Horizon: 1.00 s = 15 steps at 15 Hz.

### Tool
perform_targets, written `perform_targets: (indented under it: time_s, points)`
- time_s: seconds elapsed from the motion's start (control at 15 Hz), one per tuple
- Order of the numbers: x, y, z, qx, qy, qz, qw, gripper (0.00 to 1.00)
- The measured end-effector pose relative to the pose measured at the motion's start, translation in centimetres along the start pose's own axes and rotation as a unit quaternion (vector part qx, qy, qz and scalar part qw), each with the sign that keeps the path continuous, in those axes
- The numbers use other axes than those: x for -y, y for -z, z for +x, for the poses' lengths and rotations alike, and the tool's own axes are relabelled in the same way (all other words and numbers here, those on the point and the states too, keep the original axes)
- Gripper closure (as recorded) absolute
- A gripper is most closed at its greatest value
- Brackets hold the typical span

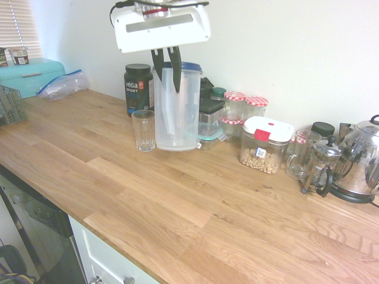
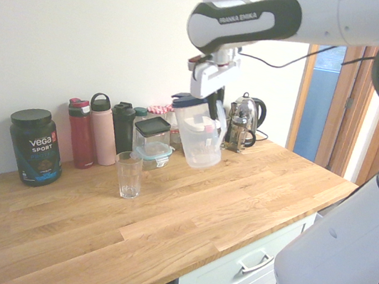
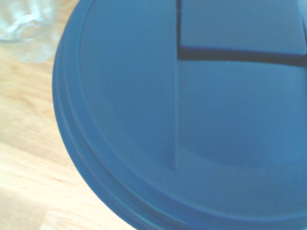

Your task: Pour me some water

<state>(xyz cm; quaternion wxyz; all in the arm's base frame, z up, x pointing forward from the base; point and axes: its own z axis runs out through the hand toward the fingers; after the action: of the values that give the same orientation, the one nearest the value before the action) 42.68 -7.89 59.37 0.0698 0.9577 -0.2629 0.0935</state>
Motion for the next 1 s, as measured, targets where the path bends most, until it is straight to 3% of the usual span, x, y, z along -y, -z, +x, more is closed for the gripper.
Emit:
perform_targets:
  time_s: [0.33,0.73,1.0]
  points:
    - [-8.5,-7.9,-1.1,-0.042,-0.126,0.059,0.989,1.0]
    - [-9.9,-12.3,-1.0,-0.132,-0.253,0.11,0.952,1.0]
    - [-8.5,-14.4,-1.4,-0.115,-0.244,0.092,0.959,1.0]
